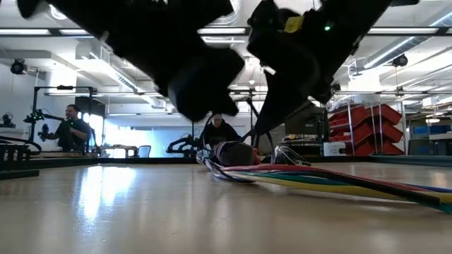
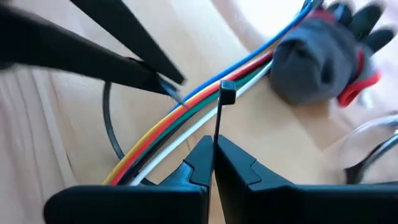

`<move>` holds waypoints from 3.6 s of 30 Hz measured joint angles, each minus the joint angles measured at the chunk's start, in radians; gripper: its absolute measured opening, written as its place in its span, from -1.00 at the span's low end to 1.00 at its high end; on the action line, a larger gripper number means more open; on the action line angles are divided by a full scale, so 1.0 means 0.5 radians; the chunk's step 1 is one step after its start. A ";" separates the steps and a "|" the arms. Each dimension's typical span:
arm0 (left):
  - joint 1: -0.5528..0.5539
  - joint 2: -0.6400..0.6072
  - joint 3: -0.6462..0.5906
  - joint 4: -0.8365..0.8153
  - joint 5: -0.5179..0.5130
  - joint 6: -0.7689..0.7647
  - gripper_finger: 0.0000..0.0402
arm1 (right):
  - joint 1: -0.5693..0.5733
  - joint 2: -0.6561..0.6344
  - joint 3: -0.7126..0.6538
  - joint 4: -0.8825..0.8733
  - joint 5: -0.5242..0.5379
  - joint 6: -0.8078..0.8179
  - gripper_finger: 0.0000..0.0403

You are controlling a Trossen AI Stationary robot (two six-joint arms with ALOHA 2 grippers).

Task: Ziptie cables
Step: Wrap the cable wires together using a black zip tie

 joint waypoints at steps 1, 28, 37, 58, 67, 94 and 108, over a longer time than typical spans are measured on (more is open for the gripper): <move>-0.020 -0.017 0.001 0.001 -0.001 -0.015 -1.00 | 0.027 0.000 0.000 0.000 0.060 -0.034 -1.00; -0.396 0.067 -0.016 0.005 0.152 -0.459 -1.00 | 0.454 0.002 -0.324 0.106 0.687 0.844 -1.00; -0.304 0.028 -0.002 0.170 -0.078 -0.438 -1.00 | 0.413 0.002 -0.324 0.385 0.554 0.585 -1.00; -0.271 0.154 -0.004 -0.172 0.262 -0.650 -1.00 | 0.399 0.002 -0.326 0.427 0.463 0.461 -1.00; -0.273 0.268 -0.004 0.152 0.424 -0.547 -1.00 | 0.396 0.002 -0.329 0.423 0.464 0.462 -1.00; -0.281 -0.098 0.014 0.042 0.429 0.114 -1.00 | 0.378 0.001 -0.334 0.449 0.480 0.520 -1.00; -0.288 -0.020 0.014 0.071 0.591 0.140 -1.00 | 0.374 0.278 -0.333 0.724 0.435 0.646 -1.00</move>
